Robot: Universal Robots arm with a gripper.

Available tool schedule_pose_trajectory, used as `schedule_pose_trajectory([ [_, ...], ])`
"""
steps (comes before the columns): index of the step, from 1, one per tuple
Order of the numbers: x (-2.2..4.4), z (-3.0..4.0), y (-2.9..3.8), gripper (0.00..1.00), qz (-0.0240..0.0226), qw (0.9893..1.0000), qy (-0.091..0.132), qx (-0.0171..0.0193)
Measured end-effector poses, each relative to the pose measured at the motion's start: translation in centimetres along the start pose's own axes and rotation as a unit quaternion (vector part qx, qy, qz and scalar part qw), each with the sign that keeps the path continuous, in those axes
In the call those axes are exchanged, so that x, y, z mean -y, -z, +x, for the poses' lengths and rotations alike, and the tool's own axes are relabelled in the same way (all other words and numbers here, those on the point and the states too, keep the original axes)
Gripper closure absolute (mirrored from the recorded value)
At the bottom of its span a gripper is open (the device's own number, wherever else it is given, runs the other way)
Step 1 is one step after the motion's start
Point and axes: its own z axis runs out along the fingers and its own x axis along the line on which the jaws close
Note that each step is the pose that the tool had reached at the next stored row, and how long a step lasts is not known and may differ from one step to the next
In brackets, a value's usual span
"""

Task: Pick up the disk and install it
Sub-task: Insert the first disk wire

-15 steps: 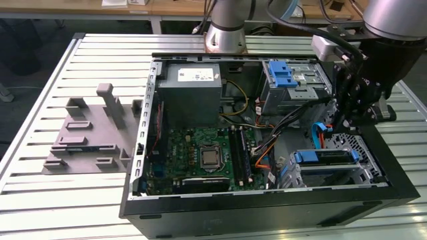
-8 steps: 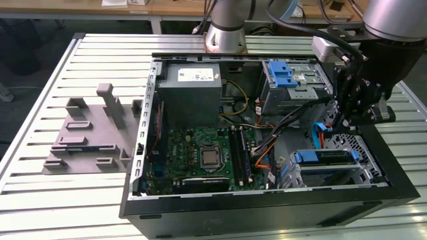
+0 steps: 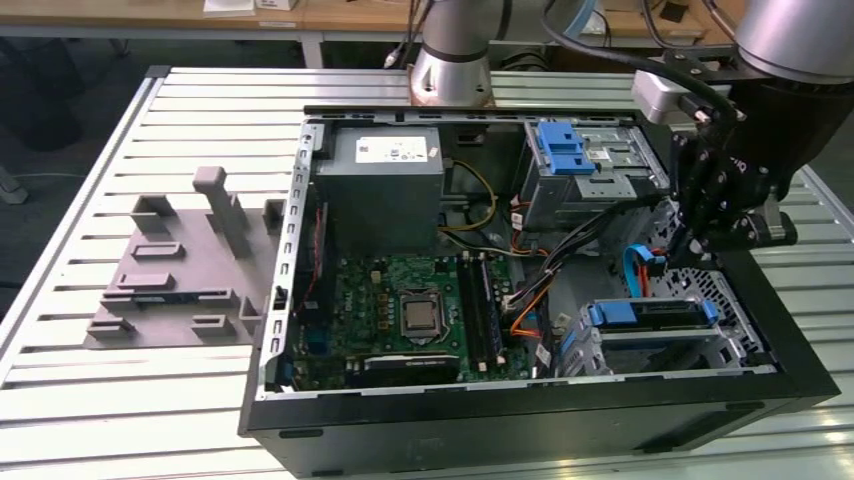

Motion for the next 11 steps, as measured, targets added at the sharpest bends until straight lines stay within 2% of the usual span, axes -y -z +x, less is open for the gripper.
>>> schedule_pose_trajectory([
  [4,0.05,0.2,-0.21,0.84,-0.0146,0.9999,0.001,-0.0004],
  [6,0.07,0.43,-0.33,0.84,-0.0168,0.9999,0.001,0.0002],
  [11,0.11,1.25,-0.79,0.84,-0.0189,0.9998,0.0,0.0014],
])
